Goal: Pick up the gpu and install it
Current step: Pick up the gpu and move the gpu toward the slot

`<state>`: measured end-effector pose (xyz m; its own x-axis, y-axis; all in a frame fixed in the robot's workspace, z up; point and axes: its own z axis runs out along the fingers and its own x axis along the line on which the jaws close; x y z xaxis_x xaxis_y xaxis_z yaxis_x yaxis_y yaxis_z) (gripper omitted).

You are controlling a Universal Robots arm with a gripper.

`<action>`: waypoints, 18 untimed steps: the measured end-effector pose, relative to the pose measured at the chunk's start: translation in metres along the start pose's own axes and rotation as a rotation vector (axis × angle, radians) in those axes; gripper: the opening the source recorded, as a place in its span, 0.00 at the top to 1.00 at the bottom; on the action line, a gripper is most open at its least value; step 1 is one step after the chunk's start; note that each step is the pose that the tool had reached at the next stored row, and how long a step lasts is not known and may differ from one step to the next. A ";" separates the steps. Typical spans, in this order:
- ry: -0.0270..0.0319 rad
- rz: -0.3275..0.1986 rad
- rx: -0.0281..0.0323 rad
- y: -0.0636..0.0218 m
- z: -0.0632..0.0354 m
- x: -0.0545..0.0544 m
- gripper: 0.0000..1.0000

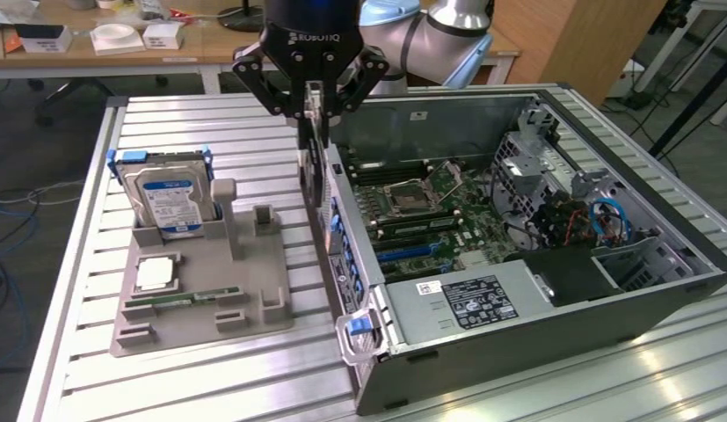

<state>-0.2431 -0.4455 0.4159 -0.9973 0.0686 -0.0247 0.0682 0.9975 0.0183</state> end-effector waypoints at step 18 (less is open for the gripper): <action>0.0000 -0.002 -0.0001 0.0005 0.0002 -0.008 0.74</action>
<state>-0.2354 -0.4455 0.4159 -0.9975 0.0662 -0.0247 0.0658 0.9977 0.0184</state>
